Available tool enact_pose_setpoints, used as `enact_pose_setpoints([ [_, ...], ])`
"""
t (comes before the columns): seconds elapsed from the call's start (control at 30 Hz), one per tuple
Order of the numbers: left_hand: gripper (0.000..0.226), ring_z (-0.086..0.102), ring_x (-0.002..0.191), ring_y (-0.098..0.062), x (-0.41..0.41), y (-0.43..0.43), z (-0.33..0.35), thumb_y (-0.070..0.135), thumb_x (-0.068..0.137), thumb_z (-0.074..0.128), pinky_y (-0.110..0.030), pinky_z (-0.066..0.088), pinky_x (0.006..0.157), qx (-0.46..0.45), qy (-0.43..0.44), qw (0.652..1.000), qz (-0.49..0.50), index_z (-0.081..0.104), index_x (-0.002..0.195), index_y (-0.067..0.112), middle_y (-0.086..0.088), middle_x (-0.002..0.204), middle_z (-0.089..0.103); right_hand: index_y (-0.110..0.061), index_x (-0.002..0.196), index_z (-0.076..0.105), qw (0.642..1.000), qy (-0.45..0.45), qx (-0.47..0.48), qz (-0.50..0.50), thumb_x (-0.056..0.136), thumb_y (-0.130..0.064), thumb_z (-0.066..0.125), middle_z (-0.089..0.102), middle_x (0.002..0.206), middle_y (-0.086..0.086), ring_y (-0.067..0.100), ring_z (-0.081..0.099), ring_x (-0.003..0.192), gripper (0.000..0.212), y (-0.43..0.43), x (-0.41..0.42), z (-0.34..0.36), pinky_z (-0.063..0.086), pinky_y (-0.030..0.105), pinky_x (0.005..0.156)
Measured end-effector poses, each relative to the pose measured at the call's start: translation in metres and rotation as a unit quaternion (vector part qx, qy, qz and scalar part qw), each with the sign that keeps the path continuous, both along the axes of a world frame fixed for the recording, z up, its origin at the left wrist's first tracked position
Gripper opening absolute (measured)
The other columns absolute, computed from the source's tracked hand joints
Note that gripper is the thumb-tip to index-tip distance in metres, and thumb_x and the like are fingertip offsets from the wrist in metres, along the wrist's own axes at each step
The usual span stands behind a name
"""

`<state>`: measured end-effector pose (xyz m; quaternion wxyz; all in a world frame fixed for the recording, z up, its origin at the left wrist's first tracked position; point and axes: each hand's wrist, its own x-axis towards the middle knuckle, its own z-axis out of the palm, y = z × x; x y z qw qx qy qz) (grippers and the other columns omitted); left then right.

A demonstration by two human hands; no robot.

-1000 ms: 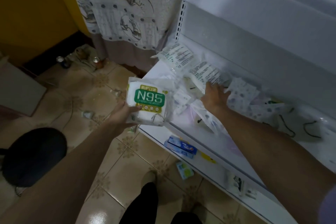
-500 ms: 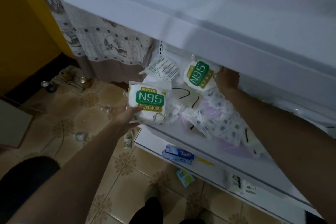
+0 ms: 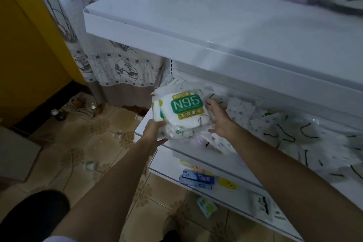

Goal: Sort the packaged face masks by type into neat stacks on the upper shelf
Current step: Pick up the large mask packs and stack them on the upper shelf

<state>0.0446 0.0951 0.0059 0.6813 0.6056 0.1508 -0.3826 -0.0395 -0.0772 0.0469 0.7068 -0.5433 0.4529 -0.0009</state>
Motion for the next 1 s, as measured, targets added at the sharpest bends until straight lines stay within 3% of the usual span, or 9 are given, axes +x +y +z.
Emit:
enact_pose_setpoints([
  [0.17,0.025,0.057,0.085,-0.022,-0.026,0.023,0.023,0.024,0.091,0.039,-0.034,0.049,0.07,-0.011,-0.017,0.999,0.044,0.054,0.107,0.012,-0.012,0.113,0.059,-0.014,0.112,0.062,0.99,-0.022,-0.001,0.143,0.086,-0.032,0.064,0.066,0.109,0.004,0.021,0.061,0.095,0.031,0.014,-0.014,0.005,0.051,0.04,0.079],
  [0.3,0.06,0.063,0.098,-0.026,-0.051,0.051,0.043,0.068,0.084,0.036,-0.038,0.049,0.085,-0.041,-0.043,0.998,-0.003,0.064,0.106,0.02,-0.008,0.103,0.069,-0.011,0.115,0.054,0.979,-0.048,-0.063,0.186,0.083,-0.024,0.07,0.06,0.119,0.009,0.023,0.055,0.103,0.038,0.038,-0.032,0.019,0.047,0.042,0.089],
  [0.37,0.055,0.068,0.095,-0.024,-0.066,0.067,0.056,0.061,0.083,0.046,-0.038,0.055,0.082,-0.049,-0.084,0.994,-0.044,0.062,0.115,0.018,-0.007,0.105,0.071,-0.022,0.125,0.045,0.977,-0.06,-0.059,0.194,0.081,-0.017,0.072,0.054,0.122,0.004,0.022,0.051,0.108,0.052,0.05,-0.041,0.03,0.045,0.041,0.09],
  [0.5,0.022,0.07,0.071,-0.017,-0.092,0.096,0.091,0.028,0.089,0.058,-0.025,0.055,0.051,0.003,-0.161,0.987,-0.011,0.061,0.107,0.016,-0.002,0.085,0.074,-0.028,0.144,0.022,0.955,-0.123,-0.089,0.253,0.079,-0.007,0.071,0.047,0.136,0.003,0.021,0.05,0.113,0.083,0.08,-0.055,0.065,0.042,0.031,0.075],
  [0.63,0.048,0.066,0.091,-0.027,-0.102,0.125,0.146,0.03,0.079,0.066,-0.038,0.053,0.077,-0.006,-0.248,0.967,0.056,0.055,0.122,0.014,-0.01,0.106,0.068,-0.019,0.129,0.038,0.92,-0.236,-0.154,0.272,0.081,-0.013,0.071,0.056,0.128,0.006,0.019,0.056,0.111,0.059,0.105,-0.061,0.122,0.043,0.018,0.056],
  [0.7,0.038,0.065,0.091,-0.027,-0.108,0.128,0.182,0.03,0.08,0.064,-0.037,0.052,0.075,-0.018,-0.288,0.955,0.068,0.057,0.115,0.016,-0.01,0.106,0.068,-0.019,0.117,0.04,0.898,-0.289,-0.193,0.27,0.083,-0.018,0.07,0.06,0.12,0.008,0.019,0.059,0.102,0.045,0.108,-0.065,0.158,0.043,0.012,0.052],
  [0.77,0.019,0.064,0.085,-0.024,-0.115,0.123,0.217,0.026,0.088,0.056,-0.033,0.053,0.069,-0.035,-0.336,0.939,0.07,0.058,0.105,0.018,-0.007,0.099,0.068,-0.02,0.122,0.039,0.87,-0.329,-0.255,0.265,0.082,-0.027,0.071,0.06,0.114,0.008,0.022,0.059,0.1,0.051,0.105,-0.073,0.193,0.048,0.019,0.063],
  [0.87,0.02,0.061,0.084,-0.02,-0.12,0.102,0.265,0.024,0.091,0.052,-0.034,0.05,0.073,-0.054,-0.393,0.916,0.058,0.052,0.11,0.016,-0.005,0.099,0.065,-0.024,0.141,0.03,0.836,-0.359,-0.351,0.223,0.08,-0.034,0.073,0.055,0.118,0.004,0.022,0.057,0.109,0.076,0.086,-0.093,0.242,0.049,0.034,0.09],
  [1.0,0.033,0.058,0.107,-0.032,-0.126,0.048,0.312,0.031,0.084,0.064,-0.042,0.049,0.086,-0.068,-0.452,0.889,-0.004,0.053,0.108,0.013,-0.015,0.122,0.058,-0.02,0.148,0.019,0.819,-0.381,-0.41,0.125,0.079,-0.025,0.075,0.054,0.128,0.005,0.02,0.056,0.112,0.089,0.04,-0.133,0.285,0.048,0.026,0.09],
])
